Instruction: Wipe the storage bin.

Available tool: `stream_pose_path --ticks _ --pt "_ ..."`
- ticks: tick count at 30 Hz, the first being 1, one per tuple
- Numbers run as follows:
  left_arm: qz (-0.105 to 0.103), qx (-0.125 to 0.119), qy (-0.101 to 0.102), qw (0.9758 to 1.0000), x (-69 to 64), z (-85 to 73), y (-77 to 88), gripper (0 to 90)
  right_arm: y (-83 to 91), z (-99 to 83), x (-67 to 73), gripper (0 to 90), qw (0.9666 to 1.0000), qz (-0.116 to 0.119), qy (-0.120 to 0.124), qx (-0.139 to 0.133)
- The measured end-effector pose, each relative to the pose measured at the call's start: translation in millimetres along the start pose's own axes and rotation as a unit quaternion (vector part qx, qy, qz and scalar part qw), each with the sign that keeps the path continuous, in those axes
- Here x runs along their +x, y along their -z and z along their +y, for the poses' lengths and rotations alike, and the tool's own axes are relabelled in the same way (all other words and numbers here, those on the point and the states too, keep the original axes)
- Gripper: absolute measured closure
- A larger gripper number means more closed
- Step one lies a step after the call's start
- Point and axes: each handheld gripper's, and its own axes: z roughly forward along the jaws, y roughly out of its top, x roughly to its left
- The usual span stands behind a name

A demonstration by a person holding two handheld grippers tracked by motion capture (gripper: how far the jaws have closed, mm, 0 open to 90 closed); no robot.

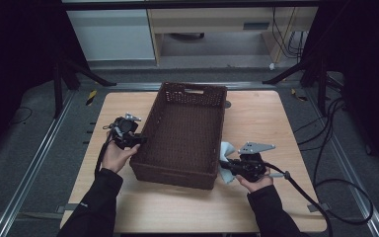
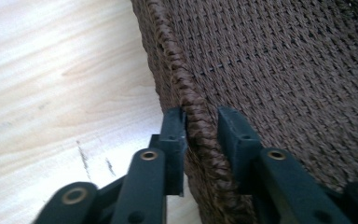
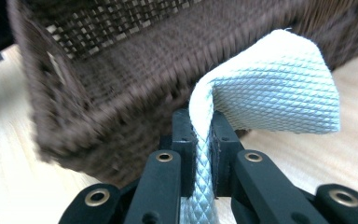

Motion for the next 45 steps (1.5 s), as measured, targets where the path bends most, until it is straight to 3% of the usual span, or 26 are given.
stream_pose_path --ticks 6,8,10,14,17,31,34,38,41,45 --pt "0.007 0.004 -0.008 0.9999 0.5 -2.5 1.5 59.5 -18.1 -16.3 -7.5 83.9 0.9984 -0.005 -0.022 0.052" --pt "0.001 0.007 -0.011 0.9999 0.5 -4.9 3.3 57.6 -17.5 -16.9 -7.1 83.9 0.9983 -0.004 -0.024 0.053" --pt "-0.005 0.012 -0.015 0.9998 -0.9 -8.2 5.6 57.1 -12.1 -13.6 -5.4 83.9 0.9991 -0.001 -0.023 0.036" --pt "-0.015 0.026 -0.011 0.9995 -1.9 -11.5 5.3 63.4 5.2 -4.1 2.2 83.9 0.9999 0.005 -0.013 -0.006" --pt "-0.020 0.024 -0.006 0.9995 -3.5 -11.2 5.2 71.8 13.3 -2.6 8.1 83.9 0.9997 0.008 -0.007 -0.020" --pt "-0.013 0.017 0.001 0.9998 -4.5 -8.1 2.2 77.5 -11.3 -17.5 8.4 83.9 0.9989 0.003 -0.010 0.046" --pt "-0.012 0.013 0.001 0.9998 -1.9 -6.2 0.4 77.2 -5.6 -13.8 8.4 83.9 0.9994 0.006 -0.014 0.030" --pt "-0.010 0.012 0.005 0.9999 0.1 -4.1 -1.8 77.0 14.4 -2.9 10.4 83.9 0.9994 0.013 -0.012 -0.029" --pt "-0.006 0.013 0.003 0.9999 -0.4 -2.7 -2.7 77.0 18.8 1.4 14.7 83.9 0.9992 0.015 -0.001 -0.037" --pt "-0.006 0.013 0.003 0.9999 -0.3 -3.0 -2.6 76.7 11.4 -3.7 14.1 83.9 0.9997 0.018 -0.003 -0.018"
